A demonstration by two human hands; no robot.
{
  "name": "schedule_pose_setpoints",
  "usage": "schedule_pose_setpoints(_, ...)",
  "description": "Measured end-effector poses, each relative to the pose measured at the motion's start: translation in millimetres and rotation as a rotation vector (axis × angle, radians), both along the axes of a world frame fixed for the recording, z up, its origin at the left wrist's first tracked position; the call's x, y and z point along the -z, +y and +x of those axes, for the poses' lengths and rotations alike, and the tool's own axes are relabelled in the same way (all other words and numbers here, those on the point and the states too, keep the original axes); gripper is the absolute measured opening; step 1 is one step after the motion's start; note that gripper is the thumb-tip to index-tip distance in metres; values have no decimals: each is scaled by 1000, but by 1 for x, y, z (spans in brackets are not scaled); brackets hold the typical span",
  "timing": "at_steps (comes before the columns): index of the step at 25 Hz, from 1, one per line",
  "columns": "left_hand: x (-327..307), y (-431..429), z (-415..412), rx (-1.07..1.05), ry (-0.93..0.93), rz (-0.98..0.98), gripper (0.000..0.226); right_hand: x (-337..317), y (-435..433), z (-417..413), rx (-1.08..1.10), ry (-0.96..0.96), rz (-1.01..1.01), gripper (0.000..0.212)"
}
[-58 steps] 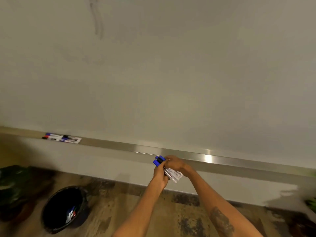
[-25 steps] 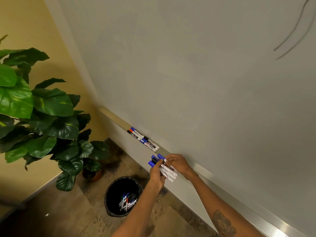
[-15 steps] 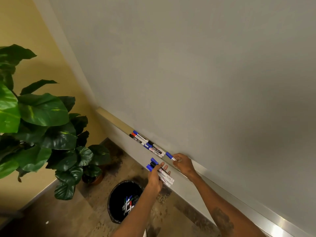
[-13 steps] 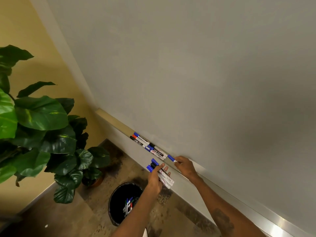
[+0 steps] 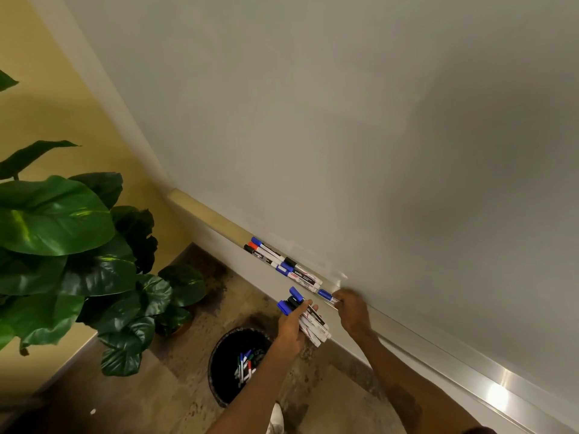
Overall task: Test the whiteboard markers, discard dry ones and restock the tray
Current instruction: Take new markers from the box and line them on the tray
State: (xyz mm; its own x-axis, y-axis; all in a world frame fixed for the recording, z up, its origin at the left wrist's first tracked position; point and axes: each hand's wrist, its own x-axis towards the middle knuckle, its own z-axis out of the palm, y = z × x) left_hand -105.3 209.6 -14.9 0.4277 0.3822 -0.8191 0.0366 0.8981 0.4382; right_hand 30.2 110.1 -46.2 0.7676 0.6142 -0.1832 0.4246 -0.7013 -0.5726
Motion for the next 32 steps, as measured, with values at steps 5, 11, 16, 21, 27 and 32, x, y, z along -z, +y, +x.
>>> schedule_pose_setpoints(5,10,7,-3,21,21,44,35,15,6,0,-21,-35,-23,15)
schedule_pose_setpoints(11,20,12,-2,49,106,48,40,16,8,-1,-56,-28,-4,24)
schedule_pose_setpoints(16,21,8,8,76,198,72,43,-1,6,-6,-17,27,124,25)
schedule_pose_setpoints(21,4,-2,29,106,136,82,28,-19,3,-7,-277,133,161,25)
schedule_pose_setpoints(27,4,-1,40,107,73,57,34,-14,-7,15,-198,-46,159,20)
schedule_pose_setpoints(32,6,6,26,99,117,15,25,-3,-8,11,-102,-169,-38,23)
